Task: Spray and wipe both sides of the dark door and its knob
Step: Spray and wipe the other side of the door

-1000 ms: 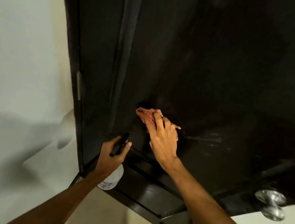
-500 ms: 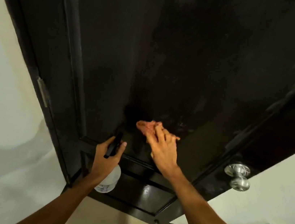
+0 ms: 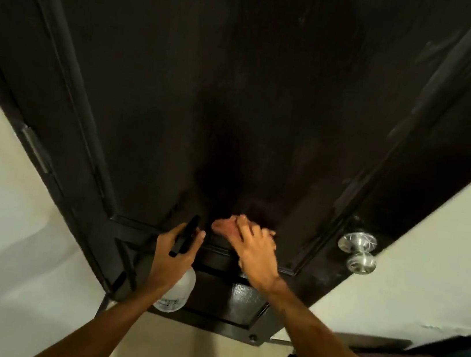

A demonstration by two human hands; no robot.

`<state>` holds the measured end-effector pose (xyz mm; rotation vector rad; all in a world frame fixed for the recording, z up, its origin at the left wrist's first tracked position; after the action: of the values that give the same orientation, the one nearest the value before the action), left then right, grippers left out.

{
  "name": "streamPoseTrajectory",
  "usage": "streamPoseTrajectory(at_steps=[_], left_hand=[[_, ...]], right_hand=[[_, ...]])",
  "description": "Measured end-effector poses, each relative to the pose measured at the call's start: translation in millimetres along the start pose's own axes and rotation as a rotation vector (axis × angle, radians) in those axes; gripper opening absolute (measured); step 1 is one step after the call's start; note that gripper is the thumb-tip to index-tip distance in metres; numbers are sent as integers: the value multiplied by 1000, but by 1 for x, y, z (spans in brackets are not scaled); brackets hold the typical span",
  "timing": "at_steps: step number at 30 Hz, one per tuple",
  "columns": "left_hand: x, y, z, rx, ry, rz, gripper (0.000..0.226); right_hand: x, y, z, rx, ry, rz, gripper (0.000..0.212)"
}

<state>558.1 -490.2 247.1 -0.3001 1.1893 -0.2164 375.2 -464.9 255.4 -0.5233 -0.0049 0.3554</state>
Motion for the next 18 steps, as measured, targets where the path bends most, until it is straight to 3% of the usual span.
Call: streamPoseTrajectory(at_steps=[1,3,6,8,10,15,18], left_hand=[[-1,2,-3,11,2,6,16],[-4,3,-8,23,6,17,19],[-12,-5,-5,16,15,-10,19],[-14,-3,-20,54,28,-24,11],[-17,3,-37,88,31,-43,7],[-32,9,-73,173,-6,-92,7],[-38,13,-90,214,-11,-102,20]], right_hand=[[1,16,-19,90,-16,-19,110],[-12,28,-26,97,-70,-89,108],[-41,14,20,-183,-231,-195,88],[-76,26,46,-424,-416,-401,71],[-93,55,48,-621,-527,-690,68],[-81,111,-15,-771,-894,-1181,75],[-92,142,-48,-862,-1110,-1508,75]])
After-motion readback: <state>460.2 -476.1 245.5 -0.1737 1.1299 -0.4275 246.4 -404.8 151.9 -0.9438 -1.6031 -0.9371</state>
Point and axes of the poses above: each hand's wrist, its own y-axis away from the middle knuckle, its own z-axis out of the back of the hand, x = y × z, the point moved 9 cm from there along -y, towards the middle knuckle, and after that the axes turned 11 degrees about -y, right-handed, at the moved point
